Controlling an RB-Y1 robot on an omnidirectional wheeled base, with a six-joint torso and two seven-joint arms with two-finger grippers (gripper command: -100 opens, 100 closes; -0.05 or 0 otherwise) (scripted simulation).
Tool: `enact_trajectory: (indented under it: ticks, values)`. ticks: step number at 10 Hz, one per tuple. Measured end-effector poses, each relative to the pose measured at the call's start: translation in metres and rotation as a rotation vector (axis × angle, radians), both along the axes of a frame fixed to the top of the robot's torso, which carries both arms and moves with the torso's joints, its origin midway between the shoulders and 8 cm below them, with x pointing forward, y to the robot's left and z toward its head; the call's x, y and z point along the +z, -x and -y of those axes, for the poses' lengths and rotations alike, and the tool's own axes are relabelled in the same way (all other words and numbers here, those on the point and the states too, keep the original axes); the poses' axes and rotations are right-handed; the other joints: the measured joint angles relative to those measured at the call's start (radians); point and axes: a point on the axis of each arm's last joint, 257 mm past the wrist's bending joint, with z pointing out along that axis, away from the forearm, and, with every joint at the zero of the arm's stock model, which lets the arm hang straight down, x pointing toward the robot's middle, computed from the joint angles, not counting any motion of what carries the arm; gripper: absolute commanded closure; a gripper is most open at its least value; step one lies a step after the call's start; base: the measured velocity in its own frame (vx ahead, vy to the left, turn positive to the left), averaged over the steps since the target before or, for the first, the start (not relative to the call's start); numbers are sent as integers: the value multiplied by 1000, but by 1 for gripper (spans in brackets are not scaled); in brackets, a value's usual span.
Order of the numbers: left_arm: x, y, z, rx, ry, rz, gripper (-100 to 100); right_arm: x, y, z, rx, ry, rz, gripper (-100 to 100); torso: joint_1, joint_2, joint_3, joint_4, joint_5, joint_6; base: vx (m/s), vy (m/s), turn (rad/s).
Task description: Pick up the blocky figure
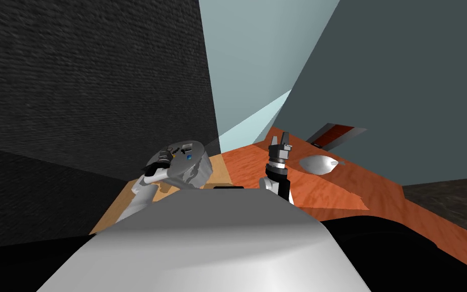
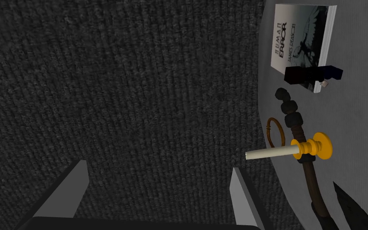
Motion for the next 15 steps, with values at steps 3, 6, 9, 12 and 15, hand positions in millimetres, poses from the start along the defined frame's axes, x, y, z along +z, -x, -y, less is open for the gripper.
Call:
enact_trajectory:
  ticks: [3,6,9,12,15]
  values:
    - [-17,5,-15,31,19,-45,-100,0,0,0,0,0,0,0,3,3,2,0,1,-1,18,-17,-33]
    - [-24,8,-39,74,40,-76,-100,0,0,0,0,0,0,0,1,0,0,0,0,0,53,-32,-76]
    - [-41,17,-51,102,60,-119,-100,0,0,0,0,0,0,0,3,3,2,0,1,-1,23,-11,-25]
    - [-54,22,-74,147,92,-158,-100,0,0,0,0,0,0,0,2,0,0,0,1,-1,60,-16,-61]
    - [-75,36,-92,192,128,-213,-100,0,0,0,0,0,0,0,3,-1,-1,0,1,-1,76,-6,-61]
